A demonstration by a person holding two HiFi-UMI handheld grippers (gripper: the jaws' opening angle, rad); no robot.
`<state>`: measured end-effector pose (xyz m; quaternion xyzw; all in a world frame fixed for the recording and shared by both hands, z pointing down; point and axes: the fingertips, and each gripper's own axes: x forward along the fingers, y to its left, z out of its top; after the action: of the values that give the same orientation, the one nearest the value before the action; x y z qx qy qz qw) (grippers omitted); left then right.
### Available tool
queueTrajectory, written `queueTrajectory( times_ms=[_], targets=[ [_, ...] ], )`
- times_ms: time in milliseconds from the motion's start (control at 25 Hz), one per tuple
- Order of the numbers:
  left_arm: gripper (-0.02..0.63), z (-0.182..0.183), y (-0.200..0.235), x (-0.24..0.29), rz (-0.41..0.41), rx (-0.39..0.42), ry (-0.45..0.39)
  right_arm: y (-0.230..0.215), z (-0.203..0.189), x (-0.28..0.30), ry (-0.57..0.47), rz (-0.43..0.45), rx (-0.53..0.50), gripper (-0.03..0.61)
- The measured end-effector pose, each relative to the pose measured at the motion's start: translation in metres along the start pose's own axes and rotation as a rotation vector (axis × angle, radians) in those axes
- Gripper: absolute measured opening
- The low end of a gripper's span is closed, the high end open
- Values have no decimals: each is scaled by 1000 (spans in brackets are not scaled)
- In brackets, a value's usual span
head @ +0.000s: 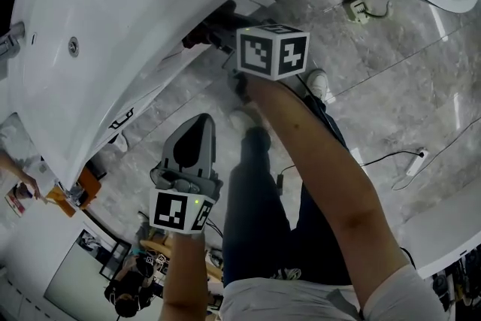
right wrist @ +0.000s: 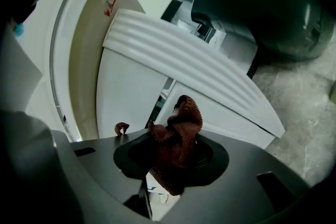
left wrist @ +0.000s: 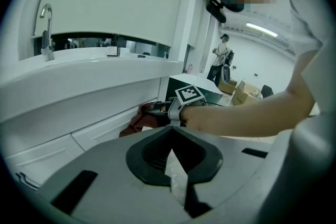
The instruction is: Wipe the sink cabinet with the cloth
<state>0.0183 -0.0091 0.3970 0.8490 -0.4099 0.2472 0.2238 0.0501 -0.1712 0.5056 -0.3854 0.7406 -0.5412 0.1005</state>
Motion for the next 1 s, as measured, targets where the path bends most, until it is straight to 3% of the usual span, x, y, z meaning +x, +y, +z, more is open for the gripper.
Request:
queueTrajectory(
  times_ms=[480,1000],
  targets=[
    [11,-5,-6,15,-15,-14,-2,-34,29,-13,14,-29,-45,123],
    [11,-29,29,24,-5,-2,-24,-105,-2,9,70,-165,-80,123]
  ],
)
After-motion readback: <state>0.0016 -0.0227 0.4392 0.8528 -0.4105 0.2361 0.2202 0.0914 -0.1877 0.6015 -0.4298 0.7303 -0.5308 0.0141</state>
